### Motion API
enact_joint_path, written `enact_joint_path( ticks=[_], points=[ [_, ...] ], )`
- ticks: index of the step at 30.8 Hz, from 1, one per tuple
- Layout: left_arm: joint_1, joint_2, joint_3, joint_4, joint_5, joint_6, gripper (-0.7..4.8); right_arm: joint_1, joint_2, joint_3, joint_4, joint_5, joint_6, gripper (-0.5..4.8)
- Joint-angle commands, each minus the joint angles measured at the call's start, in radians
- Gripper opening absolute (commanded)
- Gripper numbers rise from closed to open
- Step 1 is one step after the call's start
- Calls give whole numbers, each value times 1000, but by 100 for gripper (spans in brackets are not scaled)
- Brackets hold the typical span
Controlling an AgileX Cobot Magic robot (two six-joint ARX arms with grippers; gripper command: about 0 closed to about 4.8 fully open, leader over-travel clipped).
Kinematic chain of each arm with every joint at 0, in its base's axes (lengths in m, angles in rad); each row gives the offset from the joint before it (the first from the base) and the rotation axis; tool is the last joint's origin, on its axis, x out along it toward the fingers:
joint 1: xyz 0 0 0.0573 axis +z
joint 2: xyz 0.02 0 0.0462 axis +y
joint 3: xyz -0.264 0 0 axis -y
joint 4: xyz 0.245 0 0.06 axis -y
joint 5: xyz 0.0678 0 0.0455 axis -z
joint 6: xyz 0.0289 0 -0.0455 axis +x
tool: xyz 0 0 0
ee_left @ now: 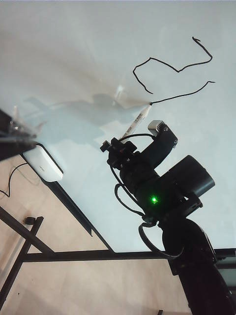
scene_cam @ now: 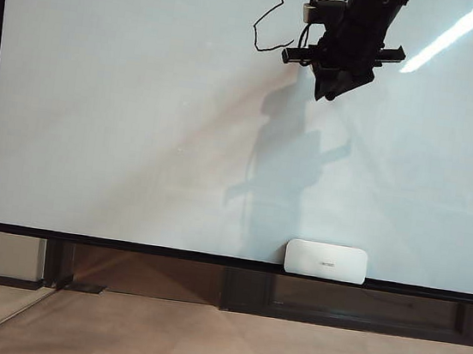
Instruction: Reach to the right to find the marker pen, pick it up, and write the number 20 on the whiteboard.
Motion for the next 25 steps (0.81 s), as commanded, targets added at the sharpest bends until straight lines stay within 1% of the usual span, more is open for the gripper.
enact_joint_path(
  ticks=[1,5,8,10,17,21,25],
  points=[
    [-1,-2,3,18,0,1,-5,-6,0,3,20,56,15,-2],
    [-1,-2,3,19,0,1,-5,-11,-1,3,9,100,15,-2],
    [-1,-2,4,19,0,1,-5,-22,-2,3,-7,111,19,-2],
    [-1,-2,6,17,0,1,-5,-24,-2,3,-16,148,22,-2],
    [-1,-2,14,16,4,1,-5,-48,-21,3,-43,175,30,-2],
    [-1,-2,14,15,5,1,-5,-58,-33,3,-53,158,30,-2],
    [-1,-2,14,11,5,1,-5,-59,-58,3,-84,75,31,-2]
  ],
)
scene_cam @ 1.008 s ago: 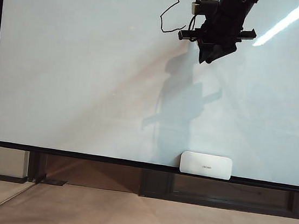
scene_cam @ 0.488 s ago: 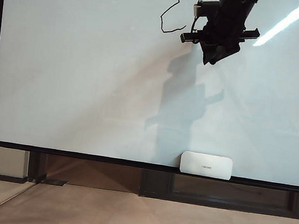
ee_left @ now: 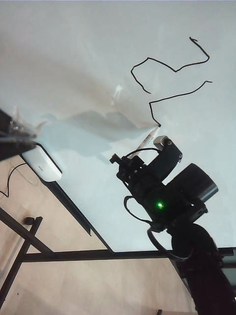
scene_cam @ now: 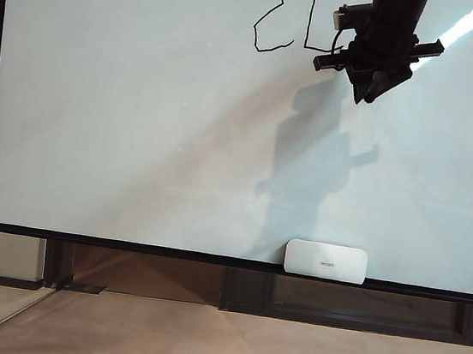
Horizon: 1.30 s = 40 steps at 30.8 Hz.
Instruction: Reach to the right to find the marker pen, pick it up, and write the number 20 on the whiteboard.
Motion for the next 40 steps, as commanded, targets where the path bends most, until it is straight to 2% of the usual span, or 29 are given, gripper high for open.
enact_joint_path(
  ticks=[1,7,12,17,21,27,37,40],
  points=[
    [-1,-2,9,11,4,1,-5,-2,-32,4,-2,-63,18,-2],
    [-1,-2,9,11,4,0,-5,56,-116,4,0,-131,-34,-2],
    [-1,-2,9,12,4,0,-5,100,-167,7,188,-156,-96,-2],
    [-1,-2,9,12,5,0,-5,98,-156,11,242,-109,-83,-2],
    [-1,-2,9,13,4,1,-5,92,-124,26,257,-114,-88,-2],
    [-1,-2,9,16,3,0,-5,86,-2,211,157,-104,-80,-2],
    [-1,-2,9,19,3,0,-5,64,4,217,115,-83,-62,-2],
    [-1,-2,9,20,3,0,-5,50,4,217,114,-20,-58,-2]
  ],
)
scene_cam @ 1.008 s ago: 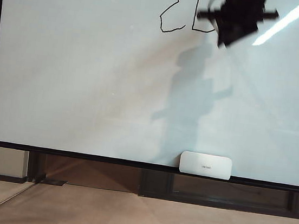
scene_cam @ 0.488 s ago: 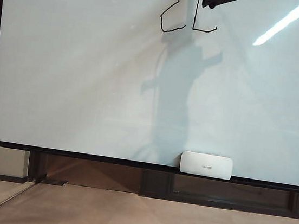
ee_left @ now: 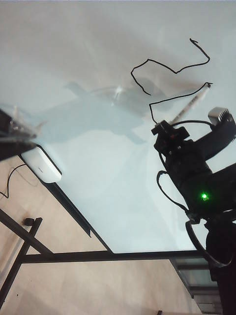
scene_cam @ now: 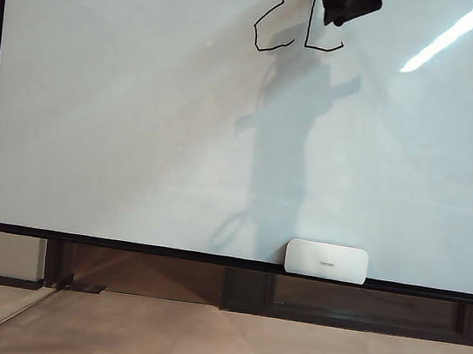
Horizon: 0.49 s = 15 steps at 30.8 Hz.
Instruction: Reach to the right to find the marker pen, pick it up, and write the number 20 on the whiteboard.
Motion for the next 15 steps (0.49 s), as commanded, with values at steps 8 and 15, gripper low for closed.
enact_joint_path(
  ticks=[8,15],
  points=[
    [-1,-2,10,20,4,1,-5,-53,-5,9,-36,84,24,-2],
    [-1,-2,10,20,4,1,-5,-53,-5,8,-80,79,24,-2]
  ],
)
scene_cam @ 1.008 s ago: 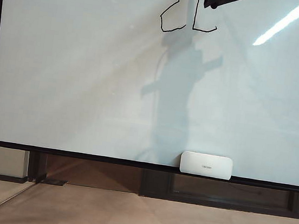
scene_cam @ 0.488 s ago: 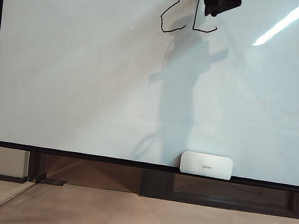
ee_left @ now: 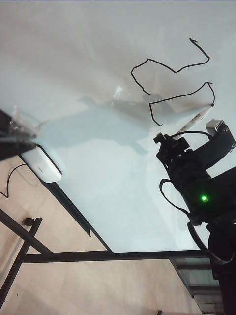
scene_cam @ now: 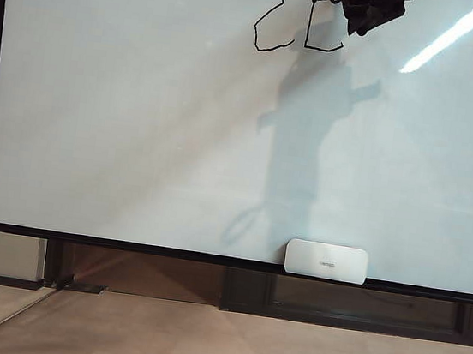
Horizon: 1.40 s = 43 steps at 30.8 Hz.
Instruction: Reach to the right to find the marker pen, pick it up, and write the number 20 on the whiteboard.
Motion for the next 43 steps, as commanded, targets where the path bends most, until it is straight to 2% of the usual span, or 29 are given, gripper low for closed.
enact_joint_path(
  ticks=[1,22,43],
  points=[
    [-1,-2,10,20,4,1,-5,-5,-4,5,-43,17,11,-2],
    [-1,-3,37,8,3,7,-5,-6,48,2,-242,15,54,-2],
    [-1,-3,37,-54,3,8,-5,-33,52,-55,-253,13,86,-2]
  ],
)
